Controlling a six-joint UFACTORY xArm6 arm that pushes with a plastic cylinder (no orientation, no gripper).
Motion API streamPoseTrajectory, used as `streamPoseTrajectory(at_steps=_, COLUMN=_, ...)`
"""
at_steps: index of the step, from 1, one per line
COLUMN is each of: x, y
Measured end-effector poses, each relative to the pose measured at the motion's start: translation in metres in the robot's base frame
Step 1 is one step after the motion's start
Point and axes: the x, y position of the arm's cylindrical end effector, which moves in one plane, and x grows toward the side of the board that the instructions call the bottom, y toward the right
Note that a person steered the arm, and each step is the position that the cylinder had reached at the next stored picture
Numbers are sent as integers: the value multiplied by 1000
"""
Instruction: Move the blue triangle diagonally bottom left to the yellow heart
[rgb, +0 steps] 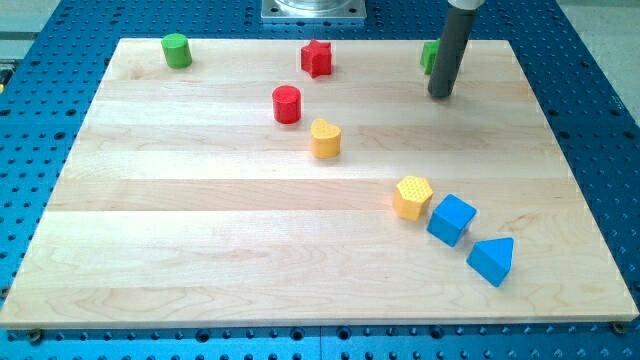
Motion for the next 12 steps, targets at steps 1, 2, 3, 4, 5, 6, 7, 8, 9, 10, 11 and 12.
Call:
streamPoseTrajectory(at_steps=1, x=0, y=0)
streamPoseTrajectory(at_steps=2, x=24, y=-10)
streamPoseTrajectory(at_steps=3, x=116, y=13)
streamPoseTrajectory(at_steps=4, x=208, y=55)
streamPoseTrajectory(at_steps=5, x=224, y=67)
streamPoseTrajectory(at_steps=6, x=259, y=68)
streamPoseTrajectory(at_steps=7, x=276, y=34)
streamPoseTrajectory(at_steps=8, x=272, y=-30)
streamPoseTrajectory(at_steps=9, x=264, y=-98)
streamPoseTrajectory(at_steps=10, x=263, y=-164)
streamPoseTrajectory(at_steps=11, x=261, y=-193)
streamPoseTrajectory(at_steps=12, x=252, y=-221)
